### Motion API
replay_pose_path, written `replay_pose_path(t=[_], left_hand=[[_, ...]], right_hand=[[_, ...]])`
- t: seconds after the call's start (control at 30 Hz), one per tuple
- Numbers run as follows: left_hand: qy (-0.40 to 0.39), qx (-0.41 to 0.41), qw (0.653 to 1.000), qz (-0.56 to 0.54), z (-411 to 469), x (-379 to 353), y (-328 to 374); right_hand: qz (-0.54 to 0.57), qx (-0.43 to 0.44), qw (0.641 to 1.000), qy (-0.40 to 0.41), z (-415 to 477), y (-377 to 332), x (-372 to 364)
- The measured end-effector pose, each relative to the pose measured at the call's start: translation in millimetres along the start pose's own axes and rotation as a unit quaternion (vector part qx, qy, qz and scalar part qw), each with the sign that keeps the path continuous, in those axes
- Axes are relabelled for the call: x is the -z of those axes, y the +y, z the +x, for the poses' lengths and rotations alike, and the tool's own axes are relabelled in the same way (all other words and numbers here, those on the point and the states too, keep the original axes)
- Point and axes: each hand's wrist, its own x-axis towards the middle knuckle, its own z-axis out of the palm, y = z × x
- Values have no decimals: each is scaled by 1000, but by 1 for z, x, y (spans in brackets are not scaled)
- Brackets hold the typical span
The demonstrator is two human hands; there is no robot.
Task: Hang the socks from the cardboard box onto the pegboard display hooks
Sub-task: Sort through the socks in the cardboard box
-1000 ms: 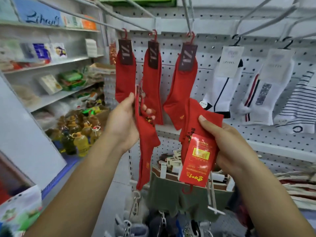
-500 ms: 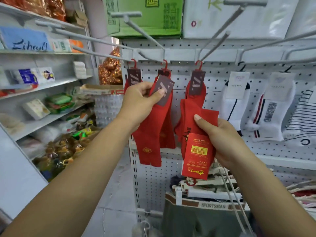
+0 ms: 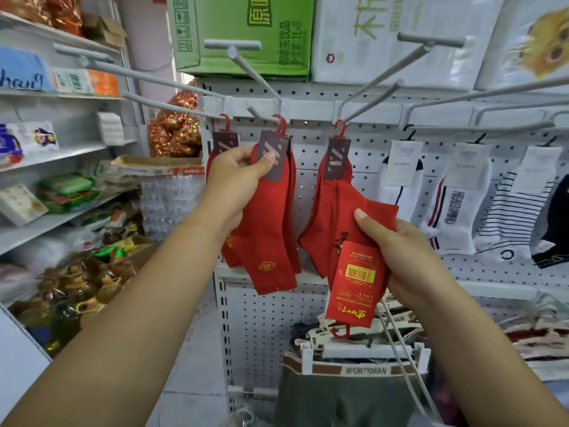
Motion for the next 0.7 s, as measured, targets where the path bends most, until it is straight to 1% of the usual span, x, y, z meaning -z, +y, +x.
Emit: replay_pose_path(t=[0.07,0.1,0.13,0.2,0.23,0.27,0.3,0.33,0.4,0.43,0.47,0.53,0.6,0.7], left_hand=[[10,10,1000,2,-5,1,-6],[32,5,999,24,-8,1,-10],[71,-10,995,69,-12,2,-16],[156,-62,971,170,-33,3,-28],[175,-94,960,195,-49,1,-34],[171,-116,958,199,-66,-1,-40],[146,-113,965,189,-84,-4,-45],[109,-85,975,174,-101,-8,-49],[3,20,992,124,-132,-17,-50],[-61,77,991,90,-145,-23,-48],[-122,126,983,61,-156,-29,-46],[-213,192,958,19,-176,-44,-39],[-243,218,945,-8,-192,-61,-33],[-241,233,942,-31,-206,-87,-27]], right_hand=[[17,-6,1000,4,-3,-2,2],[28,-11,1000,6,-5,-2,3],[41,-14,999,11,-7,-2,4],[80,-13,996,28,-11,0,6],[104,-10,994,38,-14,2,7],[126,-7,991,45,-16,4,9],[149,-4,988,50,-19,6,11],[168,0,984,58,-22,8,14],[200,3,977,77,-29,15,21],[214,1,973,87,-33,18,25],[226,0,969,100,-38,21,30],[236,6,963,129,-49,27,42],[221,11,962,158,-60,32,56],[174,9,968,181,-83,37,88]])
